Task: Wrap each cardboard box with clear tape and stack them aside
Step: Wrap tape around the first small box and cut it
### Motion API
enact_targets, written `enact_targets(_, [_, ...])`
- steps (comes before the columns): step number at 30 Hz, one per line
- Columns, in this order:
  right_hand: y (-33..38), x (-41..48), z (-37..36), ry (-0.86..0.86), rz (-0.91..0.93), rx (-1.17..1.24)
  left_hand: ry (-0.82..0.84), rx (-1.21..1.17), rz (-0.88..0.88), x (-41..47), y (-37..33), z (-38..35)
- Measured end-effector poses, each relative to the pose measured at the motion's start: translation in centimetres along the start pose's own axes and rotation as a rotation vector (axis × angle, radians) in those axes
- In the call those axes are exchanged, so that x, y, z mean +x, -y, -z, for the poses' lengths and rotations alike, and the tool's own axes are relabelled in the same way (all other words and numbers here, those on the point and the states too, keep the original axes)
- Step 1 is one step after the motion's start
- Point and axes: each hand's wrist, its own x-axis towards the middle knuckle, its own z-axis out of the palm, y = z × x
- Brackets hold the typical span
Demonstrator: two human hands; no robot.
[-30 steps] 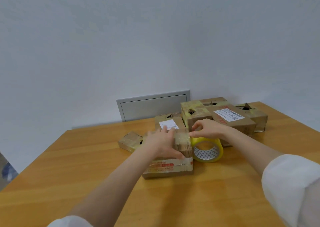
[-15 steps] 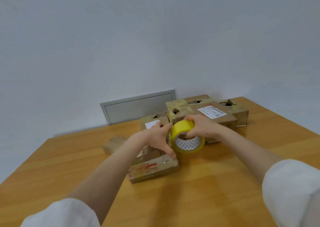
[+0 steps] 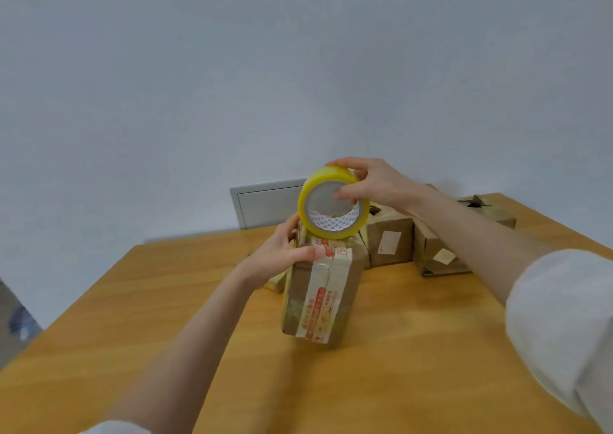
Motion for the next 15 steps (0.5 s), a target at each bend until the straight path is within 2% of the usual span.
enact_targets(5, [1.6,0.9,0.7,0.077,0.015,-0.15,0.023,0.001,-0.012,-0.9,0.6,0.9])
enact_targets(9, [1.1,-0.1,3.5,0.172,-0.046,-0.412,0.022,-0.05,-0.012,-1.9,1.4,2.0])
enact_targets(13, [-0.6,-1.6,4.4,0.15,-0.069,-0.246,0.02,-0.046,0.002,-1.8,1.3,2.0])
enact_targets(15, [-0.9,-2.0,4.4,0.148,-0.065,-0.237,0.033,-0.033,-0.002,-1.8,1.2,2.0])
